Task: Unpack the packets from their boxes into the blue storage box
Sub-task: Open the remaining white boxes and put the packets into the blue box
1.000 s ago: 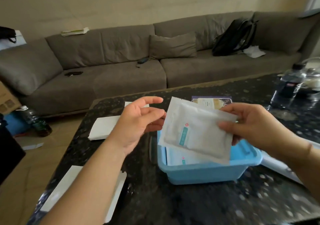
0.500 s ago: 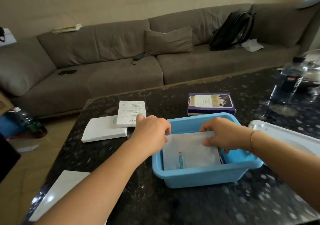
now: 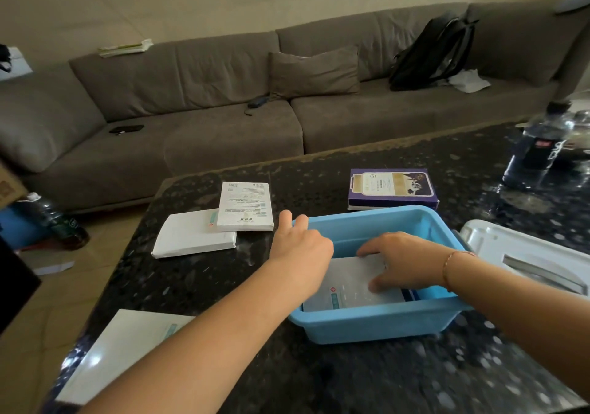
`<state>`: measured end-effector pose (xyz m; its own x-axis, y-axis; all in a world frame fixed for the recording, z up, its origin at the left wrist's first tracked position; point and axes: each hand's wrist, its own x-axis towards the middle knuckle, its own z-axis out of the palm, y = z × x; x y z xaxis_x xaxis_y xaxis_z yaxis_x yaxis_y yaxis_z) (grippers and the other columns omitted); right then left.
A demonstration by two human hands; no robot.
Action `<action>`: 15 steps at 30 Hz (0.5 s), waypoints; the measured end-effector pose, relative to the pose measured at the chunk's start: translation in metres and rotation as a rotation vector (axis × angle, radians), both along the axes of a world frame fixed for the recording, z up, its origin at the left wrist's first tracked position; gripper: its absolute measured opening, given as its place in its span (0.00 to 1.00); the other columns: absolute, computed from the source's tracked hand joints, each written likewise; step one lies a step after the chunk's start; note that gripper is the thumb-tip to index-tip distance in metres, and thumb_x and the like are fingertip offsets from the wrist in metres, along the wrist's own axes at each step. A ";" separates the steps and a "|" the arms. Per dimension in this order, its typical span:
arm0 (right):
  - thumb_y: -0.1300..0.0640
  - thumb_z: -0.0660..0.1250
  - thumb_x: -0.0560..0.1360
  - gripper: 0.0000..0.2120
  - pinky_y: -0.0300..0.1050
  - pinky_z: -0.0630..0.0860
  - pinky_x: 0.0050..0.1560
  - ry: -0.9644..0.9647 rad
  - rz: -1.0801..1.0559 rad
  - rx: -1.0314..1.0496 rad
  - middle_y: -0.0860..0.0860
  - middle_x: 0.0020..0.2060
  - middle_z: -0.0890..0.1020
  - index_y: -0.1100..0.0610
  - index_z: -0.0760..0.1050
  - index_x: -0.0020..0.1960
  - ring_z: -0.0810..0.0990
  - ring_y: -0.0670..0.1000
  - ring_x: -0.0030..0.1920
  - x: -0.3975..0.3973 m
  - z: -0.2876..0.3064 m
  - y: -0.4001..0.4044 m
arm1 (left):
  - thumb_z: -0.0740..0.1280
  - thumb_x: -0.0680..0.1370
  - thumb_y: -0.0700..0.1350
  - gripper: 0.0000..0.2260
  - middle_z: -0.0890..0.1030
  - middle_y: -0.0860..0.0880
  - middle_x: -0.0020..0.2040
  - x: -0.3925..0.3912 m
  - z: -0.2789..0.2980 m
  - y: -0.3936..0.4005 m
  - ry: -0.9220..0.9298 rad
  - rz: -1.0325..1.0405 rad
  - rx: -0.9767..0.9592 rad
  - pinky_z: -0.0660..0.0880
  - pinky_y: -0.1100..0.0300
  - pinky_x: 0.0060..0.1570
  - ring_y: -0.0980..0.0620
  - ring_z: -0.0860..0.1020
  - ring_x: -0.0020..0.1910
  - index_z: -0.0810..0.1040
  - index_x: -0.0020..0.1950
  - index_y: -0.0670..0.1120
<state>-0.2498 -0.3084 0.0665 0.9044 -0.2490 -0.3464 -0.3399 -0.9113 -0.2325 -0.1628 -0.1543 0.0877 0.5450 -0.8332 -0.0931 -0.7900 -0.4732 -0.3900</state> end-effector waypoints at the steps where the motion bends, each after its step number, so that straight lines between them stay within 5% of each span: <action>1: 0.43 0.72 0.71 0.30 0.47 0.69 0.69 0.010 0.015 -0.006 0.45 0.67 0.74 0.43 0.68 0.71 0.72 0.49 0.66 0.000 0.000 0.001 | 0.66 0.74 0.36 0.14 0.68 0.51 0.35 0.001 -0.002 -0.001 0.011 -0.001 0.010 0.58 0.46 0.58 0.45 0.66 0.56 0.64 0.35 0.49; 8: 0.41 0.69 0.73 0.31 0.48 0.69 0.69 0.026 0.010 -0.019 0.46 0.69 0.72 0.43 0.64 0.73 0.72 0.50 0.66 -0.004 0.004 0.005 | 0.65 0.76 0.38 0.12 0.71 0.51 0.36 0.006 -0.002 0.000 0.074 -0.022 -0.012 0.59 0.46 0.57 0.48 0.65 0.51 0.68 0.36 0.50; 10: 0.40 0.68 0.74 0.30 0.48 0.72 0.66 -0.068 -0.016 -0.099 0.46 0.68 0.73 0.43 0.64 0.73 0.74 0.50 0.65 -0.008 0.017 0.010 | 0.65 0.80 0.46 0.03 0.79 0.51 0.48 0.011 0.002 0.011 0.194 -0.083 -0.247 0.62 0.48 0.59 0.48 0.71 0.56 0.79 0.50 0.51; 12: 0.40 0.67 0.75 0.27 0.46 0.75 0.61 -0.275 -0.080 -0.150 0.44 0.65 0.75 0.42 0.66 0.72 0.77 0.48 0.60 -0.015 0.037 0.021 | 0.66 0.80 0.51 0.11 0.81 0.54 0.57 0.018 0.003 0.036 0.313 -0.121 -0.593 0.68 0.50 0.61 0.52 0.74 0.59 0.80 0.61 0.52; 15: 0.42 0.67 0.73 0.18 0.39 0.77 0.46 -0.718 -0.074 -0.016 0.36 0.47 0.80 0.42 0.75 0.62 0.79 0.42 0.41 -0.027 0.058 0.054 | 0.65 0.78 0.50 0.10 0.82 0.55 0.51 0.022 -0.003 0.097 0.299 -0.130 -0.978 0.75 0.59 0.55 0.57 0.77 0.52 0.81 0.56 0.50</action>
